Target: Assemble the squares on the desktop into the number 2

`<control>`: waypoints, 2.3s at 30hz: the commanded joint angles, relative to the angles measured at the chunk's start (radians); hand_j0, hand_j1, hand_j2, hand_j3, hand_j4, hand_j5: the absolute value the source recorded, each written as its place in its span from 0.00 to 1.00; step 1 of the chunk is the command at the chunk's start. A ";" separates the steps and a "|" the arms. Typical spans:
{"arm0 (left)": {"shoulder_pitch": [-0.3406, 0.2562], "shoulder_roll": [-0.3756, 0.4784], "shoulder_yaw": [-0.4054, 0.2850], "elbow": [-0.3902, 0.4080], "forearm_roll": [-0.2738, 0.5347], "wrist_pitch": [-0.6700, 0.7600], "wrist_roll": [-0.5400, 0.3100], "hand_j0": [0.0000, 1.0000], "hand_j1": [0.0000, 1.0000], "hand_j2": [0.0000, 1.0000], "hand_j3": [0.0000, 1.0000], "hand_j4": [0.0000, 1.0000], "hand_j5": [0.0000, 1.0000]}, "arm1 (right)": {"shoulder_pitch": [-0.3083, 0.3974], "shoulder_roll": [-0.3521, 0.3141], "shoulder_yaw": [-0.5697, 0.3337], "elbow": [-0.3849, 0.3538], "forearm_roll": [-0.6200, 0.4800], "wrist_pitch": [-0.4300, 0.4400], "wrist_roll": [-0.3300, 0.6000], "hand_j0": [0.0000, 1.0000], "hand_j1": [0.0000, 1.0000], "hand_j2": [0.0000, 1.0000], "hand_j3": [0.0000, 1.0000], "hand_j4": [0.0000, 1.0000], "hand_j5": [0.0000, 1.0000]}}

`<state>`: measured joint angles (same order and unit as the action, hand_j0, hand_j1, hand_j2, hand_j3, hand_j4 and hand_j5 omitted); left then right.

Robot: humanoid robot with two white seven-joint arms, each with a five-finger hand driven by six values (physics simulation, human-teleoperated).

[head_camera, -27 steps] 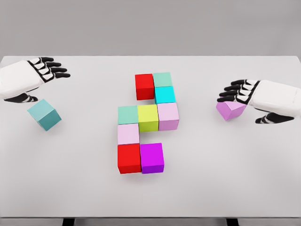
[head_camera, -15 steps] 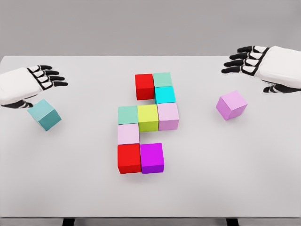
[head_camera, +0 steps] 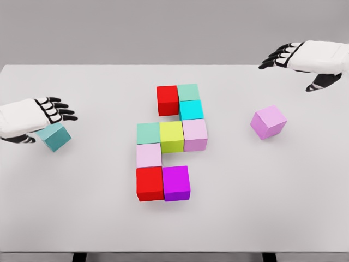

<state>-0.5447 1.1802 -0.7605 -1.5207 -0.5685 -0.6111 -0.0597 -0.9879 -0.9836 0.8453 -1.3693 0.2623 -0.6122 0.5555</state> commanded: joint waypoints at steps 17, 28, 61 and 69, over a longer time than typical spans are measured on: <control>-0.005 -0.091 -0.026 0.117 -0.011 0.000 -0.049 1.00 1.00 1.00 1.00 1.00 1.00 | -0.049 0.079 0.232 0.101 -0.014 0.001 0.037 1.00 1.00 1.00 1.00 1.00 1.00; -0.015 -0.134 -0.026 0.155 -0.027 0.000 -0.071 1.00 1.00 1.00 1.00 1.00 1.00 | -0.045 0.114 0.261 0.138 0.026 0.001 0.037 1.00 1.00 1.00 1.00 1.00 1.00; -0.043 -0.148 -0.039 0.188 -0.109 0.000 -0.120 0.64 0.64 0.64 0.64 0.64 0.64 | -0.017 0.187 0.262 0.202 0.100 0.001 0.038 1.00 1.00 1.00 1.00 1.00 1.00; -0.077 -0.159 -0.036 0.194 -0.105 0.000 -0.120 0.65 0.65 0.65 0.65 0.65 0.65 | -0.021 0.187 0.258 0.199 0.100 0.001 0.055 0.90 0.90 0.90 0.90 0.90 0.90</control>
<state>-0.6259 1.0239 -0.7981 -1.3291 -0.6766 -0.6113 -0.1784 -1.0094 -0.7956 1.1047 -1.1696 0.3657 -0.6129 0.6096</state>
